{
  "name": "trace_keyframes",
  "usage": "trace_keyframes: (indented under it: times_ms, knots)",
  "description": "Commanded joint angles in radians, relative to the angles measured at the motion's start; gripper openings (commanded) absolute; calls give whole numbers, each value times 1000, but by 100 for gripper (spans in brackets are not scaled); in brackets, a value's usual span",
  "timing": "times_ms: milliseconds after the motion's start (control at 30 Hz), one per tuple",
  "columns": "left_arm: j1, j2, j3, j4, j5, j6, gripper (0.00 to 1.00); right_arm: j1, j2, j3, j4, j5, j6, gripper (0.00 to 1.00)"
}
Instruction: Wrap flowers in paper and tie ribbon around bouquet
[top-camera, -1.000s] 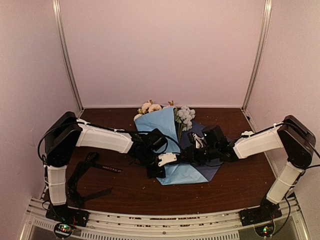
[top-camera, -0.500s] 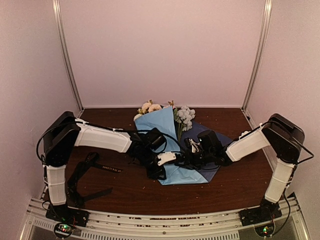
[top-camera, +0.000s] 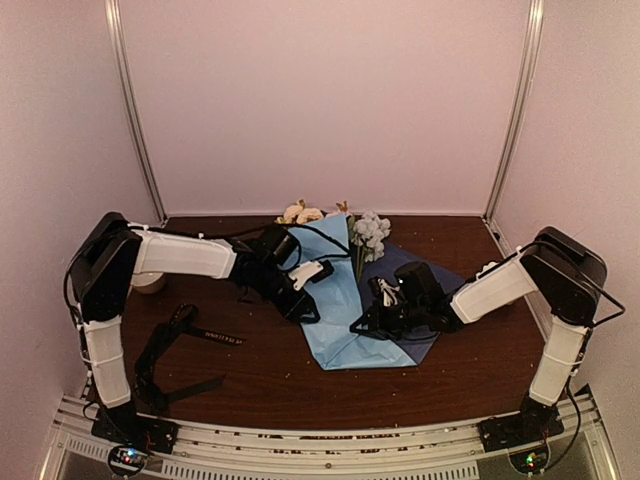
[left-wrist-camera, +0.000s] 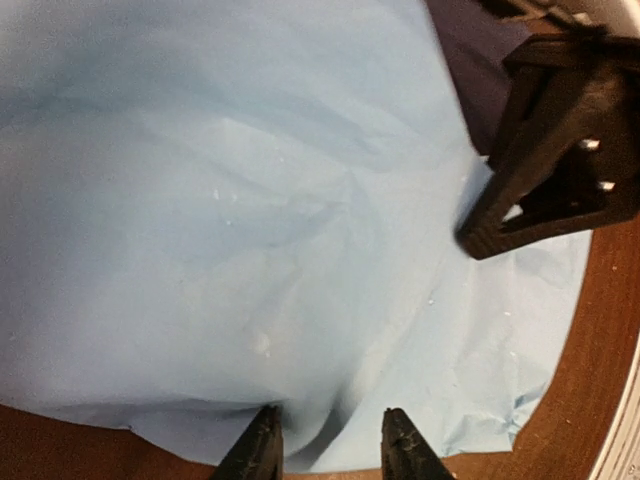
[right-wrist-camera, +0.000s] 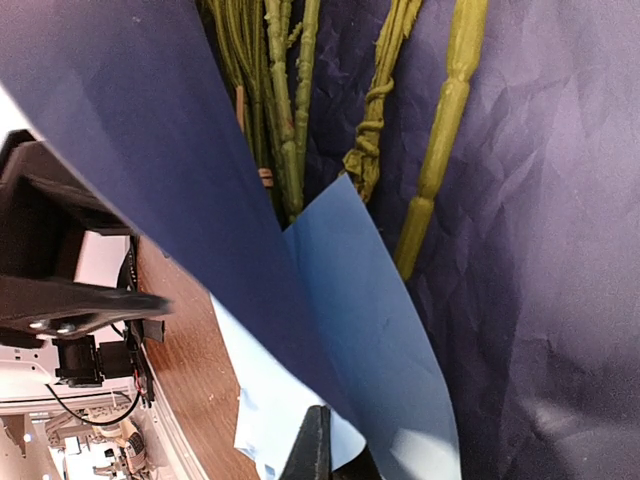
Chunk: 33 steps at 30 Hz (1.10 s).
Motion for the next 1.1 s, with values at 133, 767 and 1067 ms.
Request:
trace_keyframes:
  times_ms: [133,767,1067]
  knots:
    - [37,98,42,-34,-190,-124,27,-3,-6,-23,-6,20,-20,0]
    - [198,-1,9,27,-174,-107,25,-4,1,-22,-22,19,-34,0]
    - [189,128,148,54,-25,-112,27,-3,0,-19,-24,21,-34,0]
